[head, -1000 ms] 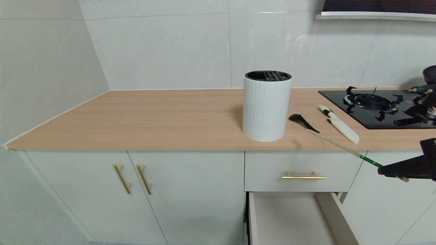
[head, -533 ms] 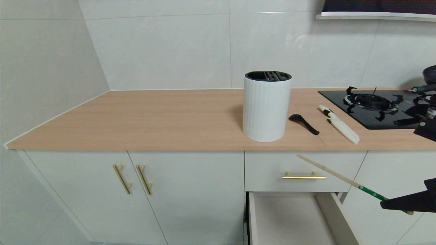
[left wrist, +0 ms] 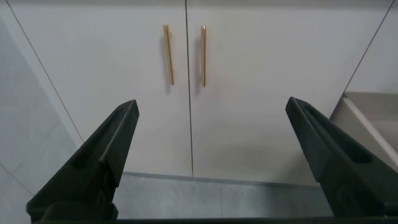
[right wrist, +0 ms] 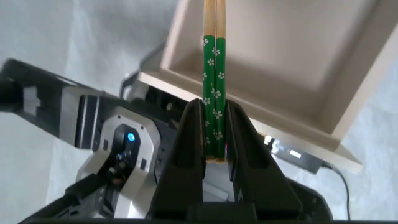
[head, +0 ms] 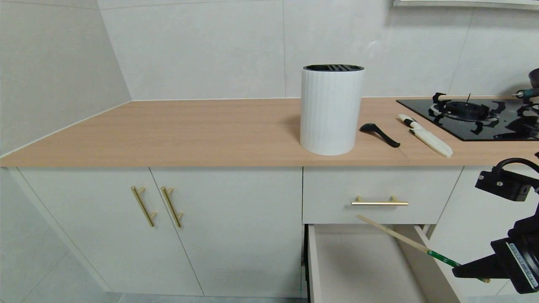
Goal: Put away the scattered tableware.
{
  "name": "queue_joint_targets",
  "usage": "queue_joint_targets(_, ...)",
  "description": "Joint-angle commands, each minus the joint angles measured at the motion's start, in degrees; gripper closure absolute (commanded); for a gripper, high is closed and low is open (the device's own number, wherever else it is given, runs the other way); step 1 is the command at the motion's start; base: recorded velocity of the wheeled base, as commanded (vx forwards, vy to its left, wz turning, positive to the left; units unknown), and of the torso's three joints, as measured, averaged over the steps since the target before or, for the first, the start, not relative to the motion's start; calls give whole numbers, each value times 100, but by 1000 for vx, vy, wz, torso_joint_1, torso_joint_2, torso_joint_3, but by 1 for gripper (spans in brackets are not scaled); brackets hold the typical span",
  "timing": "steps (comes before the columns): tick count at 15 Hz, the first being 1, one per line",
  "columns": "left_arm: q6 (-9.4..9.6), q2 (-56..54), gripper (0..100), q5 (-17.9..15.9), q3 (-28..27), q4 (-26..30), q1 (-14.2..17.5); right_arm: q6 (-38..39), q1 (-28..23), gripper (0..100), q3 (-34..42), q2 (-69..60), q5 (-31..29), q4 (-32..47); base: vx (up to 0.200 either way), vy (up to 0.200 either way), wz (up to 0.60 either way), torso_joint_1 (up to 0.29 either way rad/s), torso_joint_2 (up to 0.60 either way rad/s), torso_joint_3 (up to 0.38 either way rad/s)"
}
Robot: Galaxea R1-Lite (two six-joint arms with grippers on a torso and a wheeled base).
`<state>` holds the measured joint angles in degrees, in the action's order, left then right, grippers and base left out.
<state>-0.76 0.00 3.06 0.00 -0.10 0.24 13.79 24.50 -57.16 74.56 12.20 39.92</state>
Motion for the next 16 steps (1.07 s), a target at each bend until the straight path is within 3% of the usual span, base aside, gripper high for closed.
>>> queue_joint_targets(1, -4, 9, 0, 2, 0, -8, 2, 10, 11, 100, 21, 261, 1, 7, 0, 0, 0, -163, 476, 300)
queue_joint_targets(8, -4, 9, 0, 2, 0, -8, 2, 10, 11, 100, 74, 674, -7, -72, 0, 0, 0, -136, 442, 301)
queue_joint_targets(12, -4, 9, 0, 2, 0, -8, 2, 10, 11, 100, 47, 973, -16, -125, 0, 0, 0, -22, 97, 68)
queue_joint_targets(16, -4, 9, 0, 2, 0, -8, 2, 36, 55, 100, 399, 1412, -16, -995, 0, 0, 0, 0, 0, 0)
